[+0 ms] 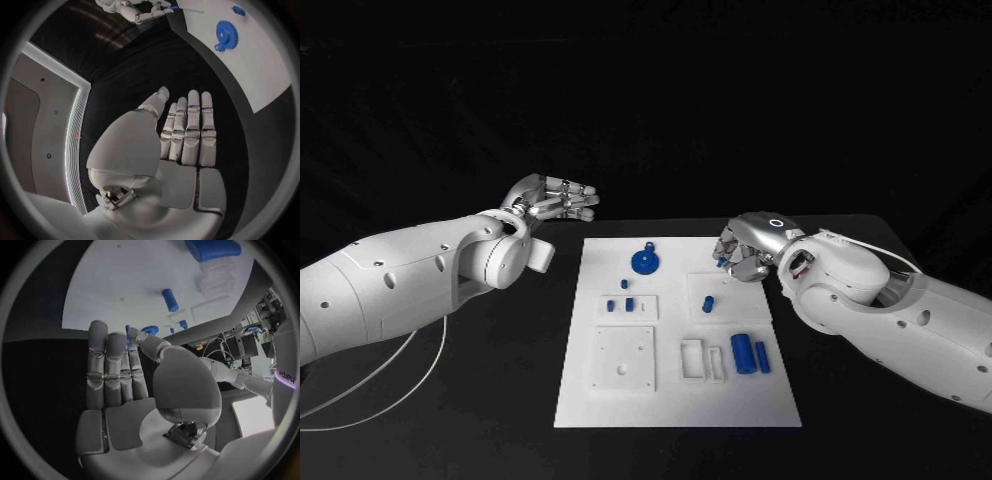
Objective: Assemble the parts on the task board
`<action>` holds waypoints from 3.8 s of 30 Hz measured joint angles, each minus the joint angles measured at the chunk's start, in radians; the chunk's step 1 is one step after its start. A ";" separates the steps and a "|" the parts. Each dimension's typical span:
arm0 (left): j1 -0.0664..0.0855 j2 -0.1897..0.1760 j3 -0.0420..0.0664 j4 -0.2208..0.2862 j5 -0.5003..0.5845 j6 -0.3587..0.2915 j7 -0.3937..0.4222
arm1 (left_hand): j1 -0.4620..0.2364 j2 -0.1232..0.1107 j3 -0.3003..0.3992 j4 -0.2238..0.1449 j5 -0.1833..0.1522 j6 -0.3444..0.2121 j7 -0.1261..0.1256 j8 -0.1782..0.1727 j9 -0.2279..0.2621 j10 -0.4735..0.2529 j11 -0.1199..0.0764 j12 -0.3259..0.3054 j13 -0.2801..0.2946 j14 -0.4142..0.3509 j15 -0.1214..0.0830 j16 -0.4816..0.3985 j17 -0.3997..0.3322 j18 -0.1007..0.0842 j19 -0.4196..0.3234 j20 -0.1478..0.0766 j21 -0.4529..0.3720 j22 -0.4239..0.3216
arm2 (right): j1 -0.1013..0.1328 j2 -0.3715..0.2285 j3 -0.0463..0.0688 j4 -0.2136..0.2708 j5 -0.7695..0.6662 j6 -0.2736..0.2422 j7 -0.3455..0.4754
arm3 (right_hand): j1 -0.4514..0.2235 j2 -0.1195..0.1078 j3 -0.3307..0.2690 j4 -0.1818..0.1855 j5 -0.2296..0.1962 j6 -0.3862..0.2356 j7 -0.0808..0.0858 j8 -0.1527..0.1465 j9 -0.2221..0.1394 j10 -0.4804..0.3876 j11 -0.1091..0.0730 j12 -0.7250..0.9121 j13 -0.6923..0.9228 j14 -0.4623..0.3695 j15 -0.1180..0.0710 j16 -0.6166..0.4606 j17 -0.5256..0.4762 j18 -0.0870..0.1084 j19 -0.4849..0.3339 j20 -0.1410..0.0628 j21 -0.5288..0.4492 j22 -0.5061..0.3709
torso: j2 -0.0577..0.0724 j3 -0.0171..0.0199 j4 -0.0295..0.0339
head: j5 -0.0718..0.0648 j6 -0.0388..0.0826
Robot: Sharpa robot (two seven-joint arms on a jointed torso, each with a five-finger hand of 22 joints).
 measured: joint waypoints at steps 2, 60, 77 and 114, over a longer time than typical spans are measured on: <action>0.000 0.000 0.000 0.000 0.000 0.000 0.000 | 0.000 0.000 0.000 0.000 0.000 0.000 0.000 0.000 0.000 0.000 0.000 0.000 0.000 0.000 0.000 0.000 0.000 0.000 0.000 0.000 0.000 0.000 | 0.000 -0.001 0.005 0.019 0.005 -0.001 0.000 | 0.000 0.000 0.000 0.000 -0.003 0.000 0.000 0.000 0.000 0.000 0.000 0.000 0.000 0.000 0.000 0.000 -0.001 0.000 0.000 0.000 -0.005 0.007 | 0.000 -0.0001 -0.0001 | 0.003 0.000; -0.001 0.046 0.000 -0.004 0.001 0.002 0.000 | 0.000 0.000 0.000 0.000 0.000 0.000 0.000 0.000 0.000 -0.007 0.000 0.000 0.000 -0.011 0.003 0.000 0.000 0.000 0.000 0.000 0.000 -0.017 | -0.057 0.171 -0.178 0.106 -0.038 0.006 0.027 | -0.013 0.005 -0.015 -0.015 0.026 0.005 -0.001 0.001 0.000 0.008 -0.004 -0.001 0.000 0.000 0.000 0.003 -0.015 0.000 0.015 0.000 -0.053 0.109 | 0.001 0.0000 0.0007 | 0.132 -0.043; -0.001 0.046 0.000 -0.009 0.001 0.006 -0.001 | 0.000 0.000 0.000 0.000 0.000 0.000 0.000 0.000 0.000 -0.007 0.000 0.000 0.000 -0.011 0.003 0.000 -0.001 0.000 0.000 0.000 0.000 -0.025 | -0.061 0.163 -0.180 0.119 -0.037 0.021 0.032 | -0.016 0.009 -0.018 -0.018 0.033 0.005 -0.001 0.001 -0.001 0.007 -0.003 0.000 0.000 0.000 0.000 0.003 -0.017 0.000 0.018 -0.003 -0.061 0.118 | 0.001 0.0000 -0.0006 | 0.148 -0.054; -0.001 0.047 0.000 -0.013 0.001 0.013 -0.003 | 0.000 0.000 0.000 0.000 0.000 0.000 0.000 0.000 0.000 -0.011 0.004 0.000 0.000 -0.014 0.000 0.000 -0.001 0.000 0.000 0.000 0.000 -0.037 | -0.061 0.174 -0.192 0.113 -0.049 0.042 0.017 | -0.017 0.009 -0.023 -0.022 0.032 0.000 0.000 0.001 0.000 0.009 -0.005 -0.001 0.001 0.002 0.002 0.007 -0.019 0.000 0.020 -0.002 -0.076 0.137 | 0.001 -0.0011 0.0001 | 0.149 -0.061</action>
